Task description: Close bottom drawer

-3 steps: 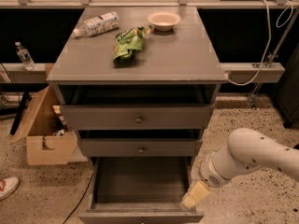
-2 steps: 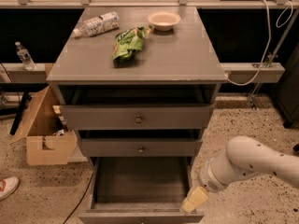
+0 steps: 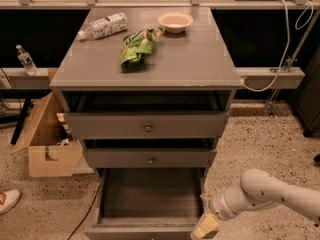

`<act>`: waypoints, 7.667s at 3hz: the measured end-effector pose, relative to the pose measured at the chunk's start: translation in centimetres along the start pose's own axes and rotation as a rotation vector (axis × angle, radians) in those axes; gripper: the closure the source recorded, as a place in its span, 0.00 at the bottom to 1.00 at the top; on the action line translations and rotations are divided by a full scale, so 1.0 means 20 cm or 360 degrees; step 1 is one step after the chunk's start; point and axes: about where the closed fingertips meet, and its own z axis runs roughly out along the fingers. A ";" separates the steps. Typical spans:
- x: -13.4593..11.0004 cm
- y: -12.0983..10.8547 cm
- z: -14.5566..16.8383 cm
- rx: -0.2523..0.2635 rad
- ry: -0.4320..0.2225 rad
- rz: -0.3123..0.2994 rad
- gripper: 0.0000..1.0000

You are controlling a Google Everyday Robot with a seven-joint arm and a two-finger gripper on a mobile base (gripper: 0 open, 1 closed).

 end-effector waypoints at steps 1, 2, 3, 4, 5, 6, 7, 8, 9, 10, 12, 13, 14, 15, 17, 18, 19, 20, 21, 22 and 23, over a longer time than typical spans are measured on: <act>0.13 -0.05 0.19 -0.0069 -0.0046 0.0066 0.18; 0.27 -0.12 0.38 -0.0124 -0.0042 0.0168 0.43; 0.28 -0.10 0.40 -0.0139 -0.0045 0.0171 0.66; 0.28 -0.10 0.40 -0.0139 -0.0045 0.0171 0.89; 0.29 -0.10 0.41 -0.0137 -0.0041 0.0173 1.00; 0.48 -0.20 0.47 -0.0050 0.0011 0.0253 1.00; 0.66 -0.26 0.53 0.0049 0.0056 0.0312 1.00; 0.80 -0.31 0.59 0.0136 0.0085 0.0355 1.00; 0.93 -0.36 0.67 0.0197 0.0076 0.0408 1.00; 1.01 -0.42 0.79 0.0201 0.0059 0.0431 1.00; 0.98 -0.49 0.91 0.0211 0.0060 0.0375 1.00; 0.92 -0.55 0.96 0.0220 0.0077 0.0296 1.00; 0.92 -0.55 0.96 0.0220 0.0077 0.0296 1.00; 0.87 -0.56 0.97 0.0276 0.0037 0.0194 1.00; 0.68 -0.65 0.95 0.0429 -0.0111 -0.0134 1.00; 0.57 -0.75 1.00 0.0494 -0.0121 -0.0259 1.00; 0.47 -0.87 1.01 0.0554 -0.0164 -0.0341 1.00; 0.41 -0.97 0.99 0.0588 -0.0188 -0.0371 1.00; 0.34 -1.09 0.96 0.0600 -0.0269 -0.0345 1.00; 0.29 -1.24 0.92 0.0601 -0.0326 -0.0289 1.00; 0.20 -1.36 0.89 0.0609 -0.0368 -0.0255 1.00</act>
Offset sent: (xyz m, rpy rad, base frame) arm -0.0104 0.0043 -0.1590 0.0635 0.2003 -0.0928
